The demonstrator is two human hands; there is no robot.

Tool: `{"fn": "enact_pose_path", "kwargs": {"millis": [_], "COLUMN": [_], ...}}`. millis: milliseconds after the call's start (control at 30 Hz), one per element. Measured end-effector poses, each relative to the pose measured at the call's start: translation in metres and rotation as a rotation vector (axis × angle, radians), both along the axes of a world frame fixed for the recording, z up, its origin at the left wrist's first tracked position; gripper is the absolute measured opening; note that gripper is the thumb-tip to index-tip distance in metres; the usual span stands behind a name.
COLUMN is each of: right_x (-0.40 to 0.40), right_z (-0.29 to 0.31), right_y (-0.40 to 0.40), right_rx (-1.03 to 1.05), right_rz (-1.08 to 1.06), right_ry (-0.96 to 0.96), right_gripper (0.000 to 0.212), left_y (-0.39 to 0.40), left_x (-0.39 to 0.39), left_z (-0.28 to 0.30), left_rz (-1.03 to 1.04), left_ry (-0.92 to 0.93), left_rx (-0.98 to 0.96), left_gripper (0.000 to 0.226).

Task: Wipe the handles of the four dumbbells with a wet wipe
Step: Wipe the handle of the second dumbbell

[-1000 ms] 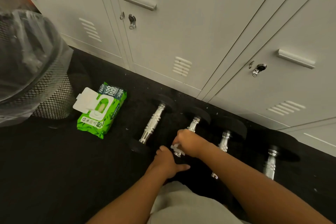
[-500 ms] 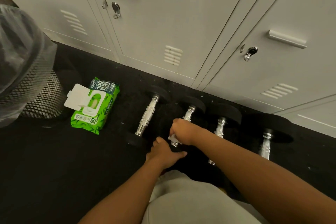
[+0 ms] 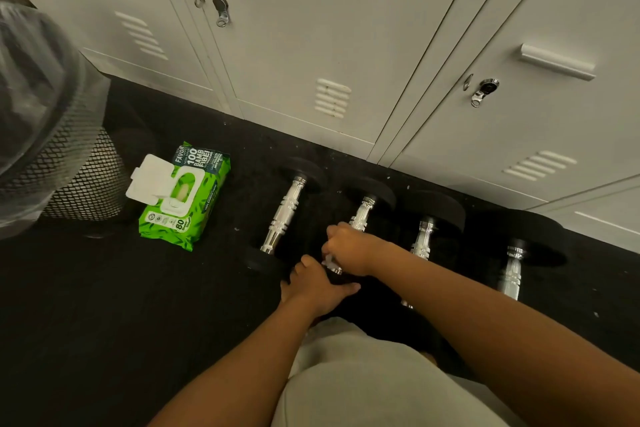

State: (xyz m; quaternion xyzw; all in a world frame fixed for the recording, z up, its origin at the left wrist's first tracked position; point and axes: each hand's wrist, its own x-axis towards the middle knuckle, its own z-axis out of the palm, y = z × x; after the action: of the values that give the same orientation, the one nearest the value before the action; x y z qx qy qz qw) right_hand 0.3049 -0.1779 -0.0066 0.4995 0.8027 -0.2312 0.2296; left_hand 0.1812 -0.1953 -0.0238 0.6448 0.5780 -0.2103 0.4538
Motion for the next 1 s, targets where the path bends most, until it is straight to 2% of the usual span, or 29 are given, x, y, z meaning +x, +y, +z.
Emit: {"fn": "enact_pose_path", "kwargs": {"millis": [100, 233, 400, 533, 667, 833, 1000], "right_x": [0.009, -0.002, 0.008, -0.008, 0.009, -0.008, 0.009], "right_z": [0.0, 0.002, -0.002, -0.006, -0.004, -0.007, -0.005], "right_y": [0.003, -0.004, 0.004, -0.01, 0.002, -0.009, 0.003], "right_rx": [0.089, -0.026, 0.133, 0.056, 0.157, 0.018, 0.156], "right_rz": [-0.017, 0.035, -0.176, -0.087, -0.197, -0.068, -0.218], "right_ry": [-0.029, -0.032, -0.038, -0.015, -0.018, -0.016, -0.004], "right_gripper": [0.032, 0.031, 0.029, 0.031, 0.028, 0.031, 0.029], "left_y": [0.0, -0.001, 0.0, 0.0, 0.001, 0.0, 0.001], "left_x": [0.0, 0.0, 0.0, 0.0, -0.001, -0.002, -0.002], "left_z": [0.001, 0.002, 0.002, 0.003, 0.003, 0.002, 0.002], "left_rz": [0.001, 0.014, 0.015, 0.018, -0.003, 0.03, 0.01], "left_ry": [0.001, -0.012, -0.019, -0.033, -0.023, -0.047, -0.044], "left_rx": [-0.009, -0.008, -0.02, -0.02, -0.019, -0.03, -0.03], "left_gripper": [0.111, 0.11, 0.113, 0.111, 0.112, 0.109, 0.11]}}
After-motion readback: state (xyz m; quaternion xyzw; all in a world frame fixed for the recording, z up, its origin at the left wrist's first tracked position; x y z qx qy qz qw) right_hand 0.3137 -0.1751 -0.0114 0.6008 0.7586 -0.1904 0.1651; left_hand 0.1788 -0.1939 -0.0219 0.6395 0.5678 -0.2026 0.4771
